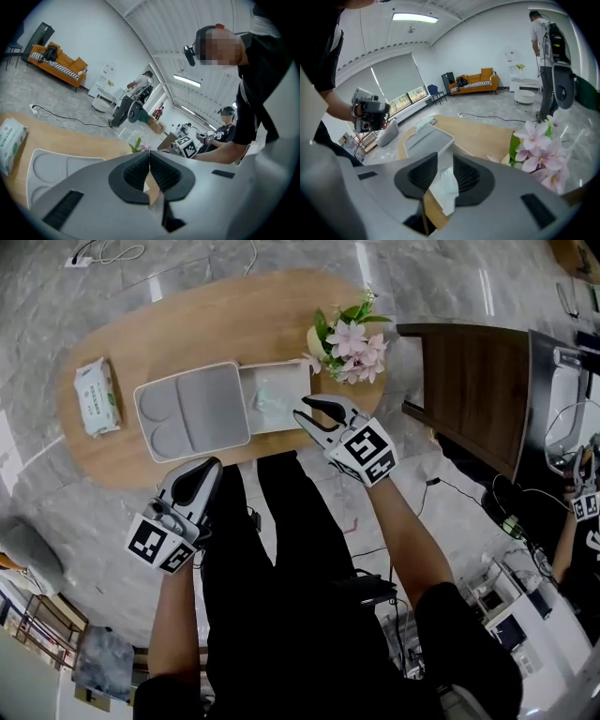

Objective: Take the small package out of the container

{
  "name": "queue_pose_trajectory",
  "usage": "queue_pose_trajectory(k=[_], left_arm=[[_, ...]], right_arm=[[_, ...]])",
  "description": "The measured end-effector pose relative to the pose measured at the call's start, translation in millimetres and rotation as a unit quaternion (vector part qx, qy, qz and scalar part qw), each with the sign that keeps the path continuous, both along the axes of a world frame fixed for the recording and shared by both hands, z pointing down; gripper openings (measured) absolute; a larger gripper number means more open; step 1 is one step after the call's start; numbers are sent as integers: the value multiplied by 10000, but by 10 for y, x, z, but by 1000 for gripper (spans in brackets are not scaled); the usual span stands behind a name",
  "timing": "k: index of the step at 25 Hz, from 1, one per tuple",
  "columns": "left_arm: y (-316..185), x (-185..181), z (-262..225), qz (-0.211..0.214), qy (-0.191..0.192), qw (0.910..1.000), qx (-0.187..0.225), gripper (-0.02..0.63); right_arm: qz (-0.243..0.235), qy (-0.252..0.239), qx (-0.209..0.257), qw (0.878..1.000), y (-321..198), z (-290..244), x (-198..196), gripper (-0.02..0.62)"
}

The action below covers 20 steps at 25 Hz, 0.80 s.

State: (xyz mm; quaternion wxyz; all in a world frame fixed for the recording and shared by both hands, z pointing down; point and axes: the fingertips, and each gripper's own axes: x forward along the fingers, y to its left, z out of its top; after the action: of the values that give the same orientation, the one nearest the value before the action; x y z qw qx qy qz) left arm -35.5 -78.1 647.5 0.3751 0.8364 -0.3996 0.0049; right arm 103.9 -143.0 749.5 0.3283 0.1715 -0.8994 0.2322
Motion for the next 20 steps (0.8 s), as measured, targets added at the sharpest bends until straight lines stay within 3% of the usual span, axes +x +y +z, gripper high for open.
queue_pose_trajectory(k=[8,20], left_arm=[[-36,20,373,199,249,9994,-125,18],[-154,-80,540,258,495,9984,-126,18]], right_arm=[[78,779,-217,9967,-40,678,-167,132],[-410,2189,-376,9742,9,1363,-161,132]])
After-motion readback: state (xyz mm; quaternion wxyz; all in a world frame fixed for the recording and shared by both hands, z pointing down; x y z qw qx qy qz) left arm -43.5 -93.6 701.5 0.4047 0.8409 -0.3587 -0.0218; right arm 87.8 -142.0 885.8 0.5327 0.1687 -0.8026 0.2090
